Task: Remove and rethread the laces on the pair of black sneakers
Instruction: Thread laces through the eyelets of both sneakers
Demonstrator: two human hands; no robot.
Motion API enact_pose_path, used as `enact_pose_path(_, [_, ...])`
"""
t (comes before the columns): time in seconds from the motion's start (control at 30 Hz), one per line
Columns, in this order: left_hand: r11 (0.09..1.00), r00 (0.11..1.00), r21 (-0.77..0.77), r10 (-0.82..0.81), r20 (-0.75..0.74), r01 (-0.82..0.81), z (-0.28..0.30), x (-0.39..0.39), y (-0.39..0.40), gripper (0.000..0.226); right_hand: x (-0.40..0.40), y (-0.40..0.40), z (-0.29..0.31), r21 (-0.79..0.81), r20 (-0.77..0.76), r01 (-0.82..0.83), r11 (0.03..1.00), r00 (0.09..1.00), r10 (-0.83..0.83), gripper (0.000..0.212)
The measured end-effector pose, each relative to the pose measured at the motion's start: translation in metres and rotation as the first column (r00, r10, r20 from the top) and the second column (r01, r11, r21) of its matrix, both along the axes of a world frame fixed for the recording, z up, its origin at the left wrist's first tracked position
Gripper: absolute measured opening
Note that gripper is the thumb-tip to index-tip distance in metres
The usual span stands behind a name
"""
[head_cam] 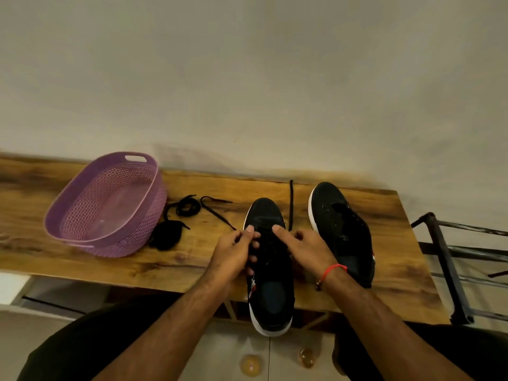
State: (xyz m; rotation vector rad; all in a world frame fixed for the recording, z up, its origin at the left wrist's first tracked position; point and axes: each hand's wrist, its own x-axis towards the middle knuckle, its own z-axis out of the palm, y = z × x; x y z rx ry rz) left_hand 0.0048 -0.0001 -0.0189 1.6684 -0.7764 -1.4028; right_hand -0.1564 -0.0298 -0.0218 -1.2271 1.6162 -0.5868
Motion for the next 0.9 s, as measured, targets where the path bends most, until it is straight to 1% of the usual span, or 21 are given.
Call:
enact_pose_path(0.07, [0.999, 0.996, -0.008, 0.042, -0.078, -0.043, 0.000, 0.004, -0.001, 0.027, 0.005, 0.001, -0.004, -0.060, -0.034, -0.025, 0.998, 0.999, 0.023, 0.026])
enact_pose_path(0.1, [0.998, 0.992, -0.004, 0.069, -0.109, -0.070, -0.001, 0.005, -0.001, 0.025, 0.006, 0.001, -0.005, -0.082, -0.010, -0.009, 0.997, 1.000, 0.008, 0.019])
enact_pose_path(0.13, [0.995, 0.987, -0.003, 0.098, -0.131, -0.099, -0.003, 0.006, -0.002, 0.023, 0.007, 0.002, -0.004, -0.095, 0.053, 0.030, 0.995, 0.998, -0.025, 0.015])
enact_pose_path(0.17, [0.991, 0.980, -0.008, 0.128, -0.152, -0.130, -0.002, 0.007, -0.002, 0.020, 0.008, 0.003, -0.002, -0.100, 0.153, 0.085, 0.991, 0.986, -0.069, 0.013])
enact_pose_path(0.2, [0.986, 0.970, -0.024, 0.158, -0.185, -0.165, -0.003, 0.007, -0.002, 0.017, 0.009, 0.004, 0.002, -0.098, 0.277, 0.145, 0.984, 0.954, -0.113, 0.012])
enact_pose_path(0.27, [0.970, 0.942, -0.056, 0.216, -0.256, -0.237, 0.000, 0.005, -0.002, 0.014, 0.012, 0.009, 0.010, -0.091, 0.497, 0.227, 0.970, 0.854, -0.153, 0.010])
enact_pose_path(0.3, [0.962, 0.935, -0.080, 0.231, -0.268, -0.261, 0.003, 0.004, -0.002, 0.015, 0.012, 0.011, 0.012, -0.105, 0.549, 0.232, 0.967, 0.824, -0.138, 0.009])
enact_pose_path(0.33, [0.956, 0.941, -0.125, 0.228, -0.252, -0.265, 0.006, 0.003, -0.001, 0.015, 0.013, 0.012, 0.012, -0.126, 0.562, 0.221, 0.967, 0.819, -0.114, 0.008])
enact_pose_path(0.37, [0.950, 0.956, -0.193, 0.205, -0.211, -0.246, 0.009, 0.002, -0.001, 0.016, 0.013, 0.011, 0.010, -0.145, 0.541, 0.203, 0.968, 0.836, -0.094, 0.007])
enact_pose_path(0.43, [0.917, 0.989, -0.373, 0.113, -0.094, -0.140, 0.014, 0.000, 0.001, 0.015, 0.011, 0.008, 0.008, -0.196, 0.448, 0.125, 0.973, 0.894, -0.024, 0.007])
enact_pose_path(0.5, [0.849, 0.999, -0.527, -0.005, 0.036, 0.024, 0.017, 0.001, 0.002, 0.013, 0.009, 0.006, 0.007, -0.265, 0.358, -0.042, 0.963, 0.923, 0.139, 0.013])
enact_pose_path(0.57, [0.770, 0.975, -0.607, -0.091, 0.201, 0.196, 0.013, 0.001, 0.001, 0.017, 0.010, 0.008, 0.004, -0.308, 0.276, -0.240, 0.921, 0.903, 0.328, 0.025])
enact_pose_path(0.6, [0.748, 0.962, -0.614, -0.126, 0.242, 0.252, 0.010, 0.002, 0.000, 0.018, 0.011, 0.011, 0.004, -0.307, 0.213, -0.317, 0.897, 0.896, 0.390, 0.029])
enact_pose_path(0.63, [0.743, 0.957, -0.607, -0.169, 0.236, 0.280, 0.009, 0.002, -0.001, 0.019, 0.012, 0.013, 0.004, -0.301, 0.143, -0.381, 0.874, 0.888, 0.436, 0.031])
enact_pose_path(0.67, [0.745, 0.954, -0.597, -0.207, 0.215, 0.297, 0.008, 0.002, -0.002, 0.019, 0.012, 0.013, 0.003, -0.291, 0.081, -0.429, 0.855, 0.879, 0.469, 0.029])
enact_pose_path(0.7, [0.748, 0.952, -0.589, -0.244, 0.187, 0.307, 0.007, 0.003, -0.002, 0.019, 0.011, 0.013, 0.003, -0.280, 0.049, -0.463, 0.841, 0.868, 0.494, 0.024])
enact_pose_path(0.73, [0.751, 0.946, -0.576, -0.274, 0.173, 0.323, 0.007, 0.003, -0.002, 0.019, 0.010, 0.012, 0.005, -0.267, 0.033, -0.484, 0.833, 0.860, 0.510, 0.025])
enact_pose_path(0.77, [0.752, 0.934, -0.555, -0.308, 0.182, 0.356, 0.009, 0.004, -0.002, 0.020, 0.009, 0.011, 0.006, -0.255, 0.036, -0.495, 0.831, 0.854, 0.520, 0.028])
enact_pose_path(0.8, [0.747, 0.912, -0.523, -0.336, 0.237, 0.411, 0.010, 0.005, -0.002, 0.024, 0.008, 0.011, 0.009, -0.243, 0.065, -0.494, 0.835, 0.851, 0.522, 0.031])
enact_pose_path(0.83, [0.735, 0.878, -0.484, -0.354, 0.323, 0.475, 0.012, 0.006, -0.001, 0.028, 0.007, 0.012, 0.012, -0.228, 0.125, -0.474, 0.851, 0.852, 0.508, 0.030])
enact_pose_path(0.9, [0.702, 0.803, -0.428, -0.360, 0.476, 0.569, 0.015, 0.007, -0.001, 0.032, 0.007, 0.013, 0.014, -0.185, 0.253, -0.381, 0.906, 0.872, 0.419, 0.028])
